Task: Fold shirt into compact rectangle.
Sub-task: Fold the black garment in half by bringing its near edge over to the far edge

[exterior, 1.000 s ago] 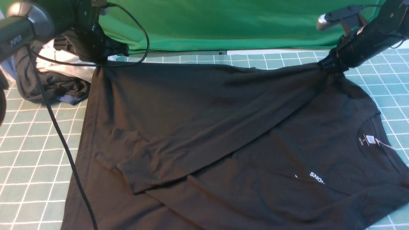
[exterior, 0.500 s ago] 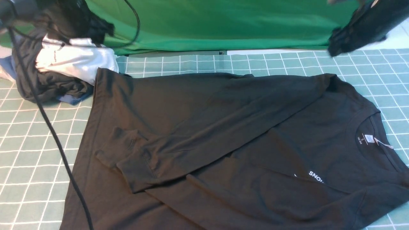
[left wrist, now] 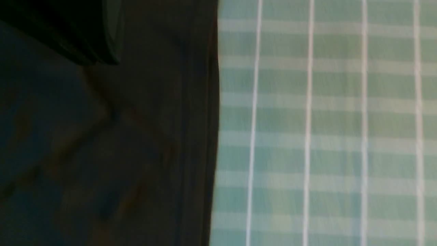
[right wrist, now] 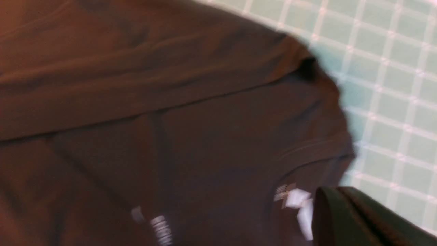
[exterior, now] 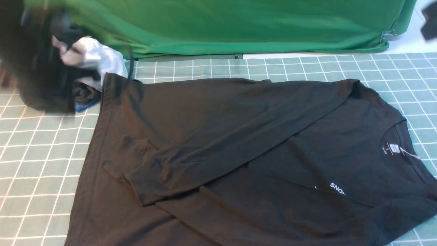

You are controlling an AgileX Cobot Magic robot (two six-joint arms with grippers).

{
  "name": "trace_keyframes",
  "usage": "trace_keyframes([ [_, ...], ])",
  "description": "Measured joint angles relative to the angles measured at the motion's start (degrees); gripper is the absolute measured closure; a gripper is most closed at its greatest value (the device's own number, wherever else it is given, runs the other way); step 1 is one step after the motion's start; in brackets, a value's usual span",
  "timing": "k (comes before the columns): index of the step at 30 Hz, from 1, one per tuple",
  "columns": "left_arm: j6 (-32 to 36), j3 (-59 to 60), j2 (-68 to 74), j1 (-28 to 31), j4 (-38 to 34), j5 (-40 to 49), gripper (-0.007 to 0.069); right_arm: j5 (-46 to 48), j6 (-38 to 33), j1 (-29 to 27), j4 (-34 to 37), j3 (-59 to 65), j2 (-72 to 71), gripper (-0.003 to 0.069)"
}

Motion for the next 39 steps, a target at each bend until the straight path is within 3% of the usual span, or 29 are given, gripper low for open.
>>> trace_keyframes([
  [4,-3.95,18.66,-10.52,-3.35,-1.36,-2.59,0.0616,-7.61,-4.64,0.0,7.79,13.76,-6.21,0.0652],
  [8,-6.06,29.27,-15.74,-3.81,-1.82,-5.35,0.0589,-13.62,-8.42,0.0,12.2,20.8,-7.95,0.0652],
  [15,-6.62,39.7,-16.54,-3.81,0.0,-10.3,0.0377,-18.95,-9.91,0.0,13.42,24.59,-7.82,0.0651],
  [16,-6.62,39.75,-15.22,-3.81,0.0,-11.48,0.0286,-19.46,-9.91,0.0,13.48,24.59,-7.82,0.065],
  [21,-6.62,39.93,-8.87,-3.81,0.0,-11.99,0.0083,-19.91,-10.02,0.0,13.61,24.59,-7.82,0.0644],
  [25,-6.62,39.93,-4.06,-3.81,0.0,-12.05,0.0025,-19.85,-10.11,0.0,13.61,24.59,-7.82,0.0634],
  [27,-6.07,39.72,-1.23,-3.81,-0.77,-11.87,0.0042,-19.66,-10.51,0.0,13.61,24.59,-7.82,0.0625],
  [31,-3.7,39.17,0.55,-3.81,-2.36,-11.68,0.016,-19.23,-10.98,0.0,13.61,24.59,-7.82,0.0621],
  [33,-2.4,38.98,1.14,-3.81,-4.08,-11.8,0.0339,-18.77,-11.11,0.0,13.61,24.59,-7.82,0.0621],
  [36,-1.39,38.71,1.25,-3.81,-5.39,-11.9,0.0527,-17.4,-11.43,0.0,13.61,24.59,-7.82,0.062],
  [39,-0.99,38.6,0.06,-3.87,-4.42,-11.29,0.0596,-14.2,-12.76,0.0,13.61,24.59,-7.82,0.0617],
])
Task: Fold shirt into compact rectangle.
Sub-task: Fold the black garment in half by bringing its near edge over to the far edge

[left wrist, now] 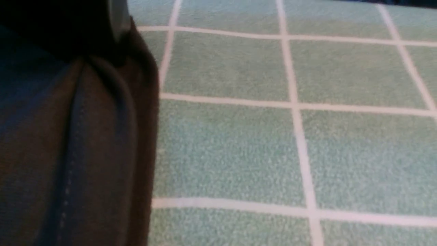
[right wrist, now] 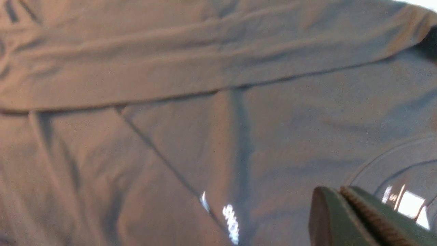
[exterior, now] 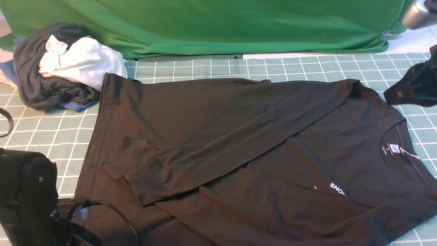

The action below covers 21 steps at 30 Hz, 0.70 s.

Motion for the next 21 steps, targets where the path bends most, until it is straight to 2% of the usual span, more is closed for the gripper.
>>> trace_keyframes([
  [5,-0.27,-2.55,-7.93,0.0,1.16,4.68,0.0611,7.41,-3.02,0.08,-0.06,0.0,0.0,0.0617],
  [9,-0.84,-4.96,-14.03,0.0,1.16,7.4,0.0611,11.93,-4.5,2.53,-2.1,0.12,0.0,0.0621],
  [12,-1.47,-6.77,-18.97,0.0,1.44,9.27,0.0611,13.39,-4.67,11.77,-5.1,2.87,0.0,0.0625],
  [13,-1.48,-6.77,-19.15,0.0,1.52,9.36,0.0611,13.39,-4.67,11.77,-5.1,3.11,0.0,0.0625],
  [14,-1.7,-6.85,-20.43,0.0,1.63,9.68,0.0611,11.26,-4.43,17.6,-5.99,5.54,0.0,0.0623],
  [16,-1.7,-6.85,-21.08,0.0,1.87,9.8,0.0611,7.58,-4.02,23.53,-6.72,9.24,0.0,0.0603],
  [18,-1.7,-6.85,-21.23,0.0,2.23,9.8,0.0611,3.36,-3.71,28.94,-7.36,12.55,0.0,0.0556],
  [21,-1.7,-6.85,-21.23,0.0,3.03,9.44,0.0611,-5.33,-3.46,36.79,-9.19,19.23,-0.05,0.0396],
])
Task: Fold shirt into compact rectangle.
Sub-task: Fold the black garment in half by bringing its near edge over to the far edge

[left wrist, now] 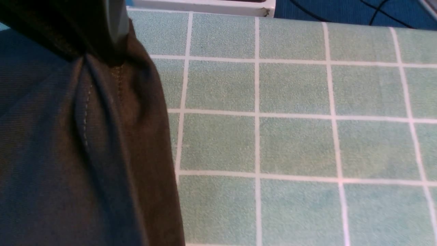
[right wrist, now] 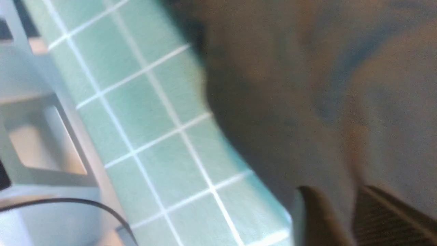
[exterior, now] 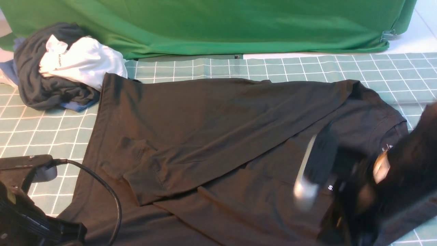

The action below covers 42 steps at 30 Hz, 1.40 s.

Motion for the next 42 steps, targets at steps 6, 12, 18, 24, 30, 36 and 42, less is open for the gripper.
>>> trace_keyframes([
  [6,0.26,0.0,0.0,0.0,0.08,-0.74,0.0611,-11.58,2.25,8.17,-3.64,7.99,0.56,0.0185],
  [12,0.26,0.0,0.0,0.0,0.25,-1.38,0.0611,-17.18,3.88,8.75,-7.14,10.93,4.89,0.0188],
  [18,0.26,0.0,0.0,0.0,0.3,-1.54,0.061,-22.0,7.04,8.75,-9.86,10.99,8.96,0.0309],
  [24,0.31,-0.34,-0.23,0.0,0.67,-1.68,0.061,-22.55,8.1,8.75,-10.67,10.99,7.41,0.0622],
  [30,0.31,-4.37,-0.5,0.0,0.8,-2.34,0.061,-18.62,9.18,8.58,-14.06,9.03,4.65,0.0631],
  [36,-0.06,-9.74,0.89,0.5,0.71,-6.66,0.061,-15.54,9.39,3.48,-15.46,2.78,3.96,0.0634],
  [42,-0.76,-16.75,8.46,3.91,-3.31,-13.6,0.061,-15.64,5.21,-4.01,-15.66,-5.56,5.23,0.0636],
])
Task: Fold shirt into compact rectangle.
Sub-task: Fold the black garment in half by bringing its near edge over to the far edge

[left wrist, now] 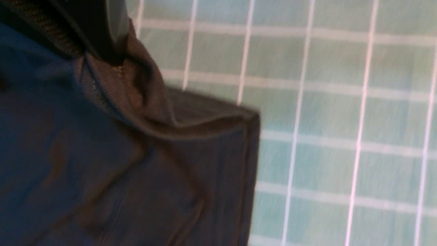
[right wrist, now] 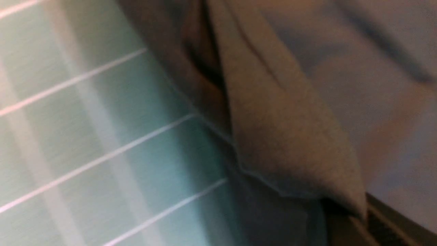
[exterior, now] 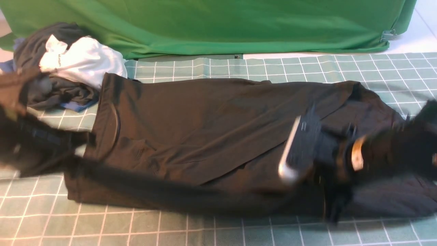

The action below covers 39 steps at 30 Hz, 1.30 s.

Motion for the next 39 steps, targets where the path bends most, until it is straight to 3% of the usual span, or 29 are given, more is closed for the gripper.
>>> trace_keyframes([
  [16,0.99,-29.52,30.27,7.13,-2.86,-4.63,0.061,0.65,-7.65,-9.83,-0.19,-30.2,22.21,0.0636],
  [19,1.16,-37.07,37.61,8.86,-5.53,-4.43,0.061,2.63,-8.82,-11.9,-0.14,-41.51,30.37,0.0636],
  [31,1.21,-44.38,50.13,9.36,-5.15,-6.94,0.0594,2.77,-9.03,-13.41,0.04,-57.31,47.76,0.0629],
  [35,1.21,-44.38,51.09,9.36,-4.54,-7.78,0.0541,1.59,-9.03,-13.41,0.04,-57.33,49.31,0.0571],
  [38,1.21,-45.08,51.21,9.46,-4.55,-8.8,0.043,-0.37,-8.72,-13.41,0.04,-57.47,49.37,0.044],
  [39,1.21,-45.16,51.21,9.46,-4.55,-8.8,0.0423,-0.39,-8.66,-13.41,0.04,-57.53,49.37,0.0433],
])
